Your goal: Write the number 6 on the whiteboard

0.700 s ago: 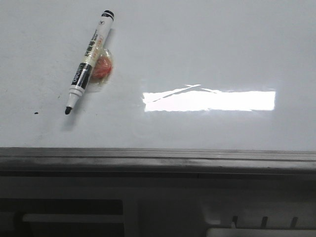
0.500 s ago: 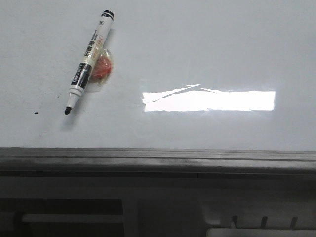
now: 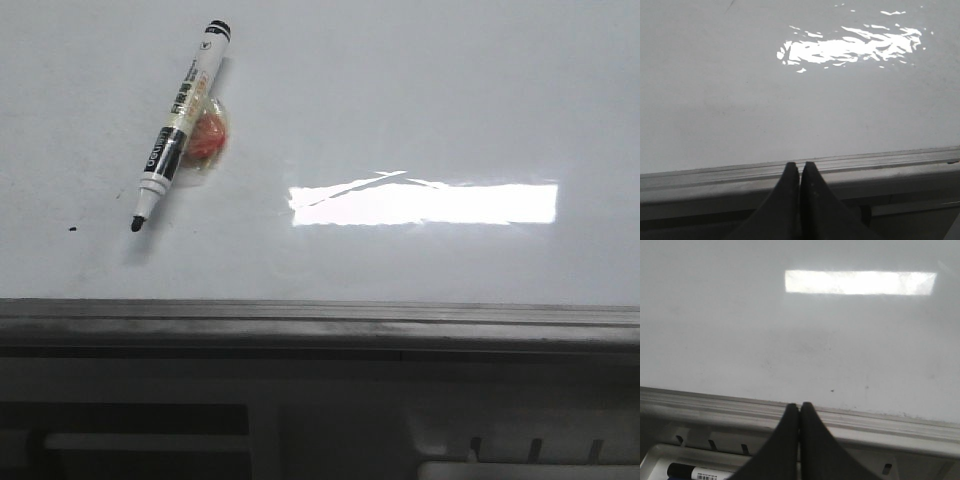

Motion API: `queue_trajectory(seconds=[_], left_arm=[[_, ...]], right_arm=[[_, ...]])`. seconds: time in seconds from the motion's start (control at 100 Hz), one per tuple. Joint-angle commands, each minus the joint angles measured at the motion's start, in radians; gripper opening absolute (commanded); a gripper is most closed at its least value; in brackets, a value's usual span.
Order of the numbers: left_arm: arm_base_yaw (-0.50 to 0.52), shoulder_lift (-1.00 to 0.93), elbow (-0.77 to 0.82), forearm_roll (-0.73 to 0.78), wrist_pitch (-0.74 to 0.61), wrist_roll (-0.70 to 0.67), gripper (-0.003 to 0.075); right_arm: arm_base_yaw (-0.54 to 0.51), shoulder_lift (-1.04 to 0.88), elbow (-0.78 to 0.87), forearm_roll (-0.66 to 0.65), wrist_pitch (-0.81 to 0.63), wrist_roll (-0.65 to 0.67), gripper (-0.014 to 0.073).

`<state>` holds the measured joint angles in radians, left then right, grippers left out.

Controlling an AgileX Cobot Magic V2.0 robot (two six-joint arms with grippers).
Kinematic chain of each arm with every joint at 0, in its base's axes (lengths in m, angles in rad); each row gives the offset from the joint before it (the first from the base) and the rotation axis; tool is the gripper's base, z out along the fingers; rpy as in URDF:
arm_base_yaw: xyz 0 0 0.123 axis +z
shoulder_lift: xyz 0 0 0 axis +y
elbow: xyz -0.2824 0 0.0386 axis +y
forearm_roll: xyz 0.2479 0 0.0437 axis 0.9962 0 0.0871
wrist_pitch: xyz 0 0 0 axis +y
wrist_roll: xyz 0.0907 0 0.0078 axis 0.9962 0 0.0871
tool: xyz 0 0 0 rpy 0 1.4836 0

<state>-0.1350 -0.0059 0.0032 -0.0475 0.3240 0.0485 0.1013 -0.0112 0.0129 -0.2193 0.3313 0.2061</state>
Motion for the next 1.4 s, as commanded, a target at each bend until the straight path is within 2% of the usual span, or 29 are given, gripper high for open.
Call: queue_trajectory(seconds=[0.0,1.27,1.39], left_arm=[[0.0,-0.027,0.046,-0.003,-0.063,-0.007,-0.0019],[0.0,-0.027,0.046,-0.003,-0.063,-0.007,-0.0019],[0.0,-0.027,0.046,-0.003,-0.063,-0.007,-0.0019]], right_arm=[[-0.005,-0.018,0.027,-0.014,-0.021,-0.002,-0.0064],[-0.005,-0.018,0.027,-0.014,-0.015,-0.002,-0.0064],[-0.005,-0.018,0.027,-0.144,-0.07,-0.002,-0.0064]])
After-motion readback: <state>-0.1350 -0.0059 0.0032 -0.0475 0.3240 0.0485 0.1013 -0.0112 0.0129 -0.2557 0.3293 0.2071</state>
